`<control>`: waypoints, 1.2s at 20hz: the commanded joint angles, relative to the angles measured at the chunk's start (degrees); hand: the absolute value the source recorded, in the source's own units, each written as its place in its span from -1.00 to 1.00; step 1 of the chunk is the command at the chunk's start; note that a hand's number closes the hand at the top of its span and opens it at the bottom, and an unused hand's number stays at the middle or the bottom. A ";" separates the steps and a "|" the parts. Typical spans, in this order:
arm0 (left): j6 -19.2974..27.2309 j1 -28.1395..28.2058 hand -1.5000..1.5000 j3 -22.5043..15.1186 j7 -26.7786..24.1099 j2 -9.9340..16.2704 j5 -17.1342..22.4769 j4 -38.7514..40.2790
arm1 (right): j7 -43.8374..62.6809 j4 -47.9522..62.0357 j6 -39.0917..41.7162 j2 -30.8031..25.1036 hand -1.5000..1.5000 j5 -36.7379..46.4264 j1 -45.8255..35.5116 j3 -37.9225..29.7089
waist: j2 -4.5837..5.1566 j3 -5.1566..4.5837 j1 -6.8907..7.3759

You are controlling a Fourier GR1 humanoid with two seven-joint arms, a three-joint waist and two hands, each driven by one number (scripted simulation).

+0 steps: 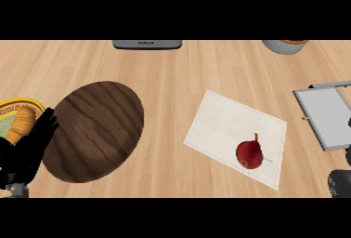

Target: Pick the squash from the placemat and place it in the tiered shelf

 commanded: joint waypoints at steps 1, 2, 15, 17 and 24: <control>0.91 -0.36 0.00 -0.25 -0.47 -0.72 -1.29 0.63 | 3.85 0.89 5.24 -2.46 1.00 -0.77 -0.51 -3.76 | 0.09 0.04 -0.21; -0.60 -0.06 0.00 0.38 -0.01 -0.32 0.18 1.21 | 4.15 5.09 4.92 -3.21 1.00 0.94 -2.21 -3.32 | 0.22 0.02 0.26; -2.00 -0.18 0.00 2.12 -3.35 -0.14 -0.68 3.68 | -1.05 8.80 -1.93 -9.49 1.00 -0.53 5.75 -9.78 | 0.26 0.06 0.16; -1.11 -0.13 0.00 1.16 0.43 -0.82 -0.67 -0.29 | -2.80 5.78 -2.08 -11.00 1.00 -2.75 8.16 -12.27 | 0.13 0.09 -0.03; -2.34 -0.21 0.00 3.03 -2.49 0.20 -1.13 2.63 | -4.63 14.33 -8.15 -15.90 1.00 -6.64 11.12 -17.27 | 0.30 0.07 0.14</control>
